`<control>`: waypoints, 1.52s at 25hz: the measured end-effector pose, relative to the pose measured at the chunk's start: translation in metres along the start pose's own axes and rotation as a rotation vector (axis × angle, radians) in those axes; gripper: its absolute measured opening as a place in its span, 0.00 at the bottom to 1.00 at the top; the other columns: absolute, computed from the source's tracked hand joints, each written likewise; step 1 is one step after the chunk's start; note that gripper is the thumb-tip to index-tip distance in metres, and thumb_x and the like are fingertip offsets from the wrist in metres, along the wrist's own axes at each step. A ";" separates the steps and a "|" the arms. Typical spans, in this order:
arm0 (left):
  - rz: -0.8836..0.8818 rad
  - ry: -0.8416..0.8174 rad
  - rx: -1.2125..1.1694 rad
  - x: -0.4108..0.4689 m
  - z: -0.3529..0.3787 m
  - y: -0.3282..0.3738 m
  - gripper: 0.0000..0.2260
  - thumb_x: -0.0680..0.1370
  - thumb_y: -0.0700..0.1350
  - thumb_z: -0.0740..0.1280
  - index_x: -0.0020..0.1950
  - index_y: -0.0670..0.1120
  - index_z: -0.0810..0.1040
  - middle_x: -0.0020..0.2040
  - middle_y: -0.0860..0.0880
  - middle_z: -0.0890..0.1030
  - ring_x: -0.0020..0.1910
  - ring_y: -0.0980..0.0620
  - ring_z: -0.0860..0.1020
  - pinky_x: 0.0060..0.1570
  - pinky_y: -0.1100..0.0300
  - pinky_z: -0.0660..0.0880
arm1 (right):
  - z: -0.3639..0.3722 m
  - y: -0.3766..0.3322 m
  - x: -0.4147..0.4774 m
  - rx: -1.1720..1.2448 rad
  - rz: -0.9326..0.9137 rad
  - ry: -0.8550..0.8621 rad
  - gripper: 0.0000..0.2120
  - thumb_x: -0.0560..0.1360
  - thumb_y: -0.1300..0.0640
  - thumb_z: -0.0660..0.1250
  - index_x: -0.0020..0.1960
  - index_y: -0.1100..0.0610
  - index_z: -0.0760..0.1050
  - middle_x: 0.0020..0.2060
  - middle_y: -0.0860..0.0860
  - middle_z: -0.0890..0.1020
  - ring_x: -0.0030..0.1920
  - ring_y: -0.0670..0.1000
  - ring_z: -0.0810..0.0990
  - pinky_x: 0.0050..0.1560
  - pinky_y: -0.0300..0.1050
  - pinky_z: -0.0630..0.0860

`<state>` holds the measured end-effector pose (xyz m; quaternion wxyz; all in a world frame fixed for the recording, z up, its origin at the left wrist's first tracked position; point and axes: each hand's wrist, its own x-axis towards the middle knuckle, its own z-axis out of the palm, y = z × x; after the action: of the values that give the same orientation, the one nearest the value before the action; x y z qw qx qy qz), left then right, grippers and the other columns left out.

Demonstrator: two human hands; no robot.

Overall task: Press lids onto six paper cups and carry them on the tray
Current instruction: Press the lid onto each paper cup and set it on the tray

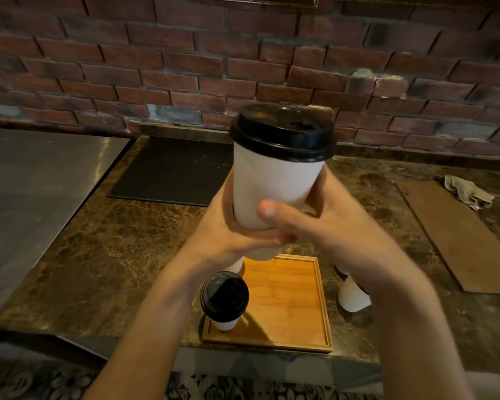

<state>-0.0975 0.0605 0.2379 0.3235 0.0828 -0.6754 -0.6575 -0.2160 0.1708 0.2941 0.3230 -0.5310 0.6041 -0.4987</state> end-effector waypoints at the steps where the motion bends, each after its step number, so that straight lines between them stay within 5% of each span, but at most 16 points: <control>1: -0.010 0.016 0.012 0.000 0.002 -0.003 0.37 0.59 0.51 0.80 0.64 0.51 0.68 0.54 0.60 0.80 0.56 0.57 0.79 0.48 0.66 0.77 | 0.007 0.007 -0.001 0.035 0.027 0.033 0.42 0.60 0.42 0.79 0.69 0.41 0.62 0.54 0.34 0.78 0.55 0.33 0.77 0.48 0.29 0.77; 3: -0.016 0.053 0.081 -0.001 0.009 -0.012 0.31 0.62 0.51 0.77 0.61 0.52 0.68 0.51 0.64 0.80 0.55 0.62 0.78 0.47 0.72 0.75 | 0.018 0.020 -0.002 0.042 0.045 0.176 0.45 0.58 0.42 0.79 0.70 0.43 0.62 0.55 0.37 0.77 0.55 0.35 0.77 0.49 0.32 0.79; 6: -0.069 0.151 0.159 -0.004 0.018 -0.027 0.20 0.69 0.35 0.71 0.51 0.56 0.68 0.41 0.59 0.79 0.57 0.59 0.77 0.38 0.79 0.72 | 0.026 0.032 0.000 -0.081 0.041 0.343 0.42 0.60 0.42 0.80 0.67 0.42 0.61 0.55 0.35 0.75 0.56 0.34 0.75 0.48 0.32 0.77; 10: 0.027 0.140 0.333 -0.003 0.027 -0.030 0.18 0.73 0.32 0.65 0.54 0.53 0.68 0.48 0.58 0.73 0.48 0.76 0.74 0.43 0.81 0.70 | 0.029 0.041 0.002 -0.162 0.076 0.402 0.42 0.61 0.38 0.78 0.67 0.44 0.60 0.53 0.35 0.73 0.54 0.33 0.74 0.44 0.31 0.76; 13: 0.054 0.133 0.382 0.002 0.029 -0.028 0.17 0.72 0.30 0.68 0.54 0.48 0.70 0.46 0.61 0.73 0.45 0.79 0.73 0.41 0.83 0.68 | 0.026 0.044 0.007 -0.112 0.106 0.402 0.42 0.61 0.38 0.78 0.68 0.44 0.61 0.54 0.37 0.74 0.55 0.39 0.75 0.52 0.45 0.79; 18: 0.058 0.159 0.431 0.009 0.026 -0.025 0.27 0.70 0.30 0.71 0.51 0.59 0.66 0.46 0.64 0.72 0.46 0.82 0.70 0.39 0.86 0.65 | 0.018 0.039 0.011 -0.081 0.074 0.397 0.42 0.59 0.36 0.78 0.67 0.43 0.64 0.56 0.40 0.76 0.56 0.43 0.77 0.53 0.50 0.81; 22: 0.015 0.103 0.304 0.013 0.019 -0.021 0.25 0.69 0.35 0.74 0.56 0.56 0.69 0.48 0.62 0.80 0.51 0.72 0.76 0.43 0.79 0.72 | 0.013 0.033 0.012 -0.044 0.054 0.380 0.40 0.60 0.39 0.79 0.67 0.43 0.66 0.56 0.40 0.76 0.57 0.43 0.77 0.53 0.49 0.81; 27: -0.051 0.017 0.130 0.016 0.010 -0.011 0.35 0.62 0.43 0.77 0.66 0.47 0.67 0.57 0.50 0.76 0.56 0.58 0.78 0.45 0.68 0.77 | 0.004 0.025 0.013 0.070 0.042 0.294 0.38 0.62 0.45 0.79 0.67 0.46 0.68 0.55 0.42 0.77 0.55 0.43 0.79 0.49 0.42 0.82; 38: -0.110 -0.095 0.062 0.015 0.002 -0.007 0.34 0.60 0.46 0.76 0.64 0.52 0.68 0.53 0.57 0.80 0.56 0.55 0.79 0.47 0.64 0.77 | -0.008 0.026 0.011 0.212 0.057 0.072 0.32 0.62 0.51 0.76 0.64 0.46 0.70 0.54 0.47 0.80 0.55 0.48 0.81 0.51 0.45 0.82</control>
<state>-0.1123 0.0534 0.2368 0.2518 0.0988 -0.7046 -0.6561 -0.2345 0.1608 0.2737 0.3695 -0.4585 0.5739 -0.5691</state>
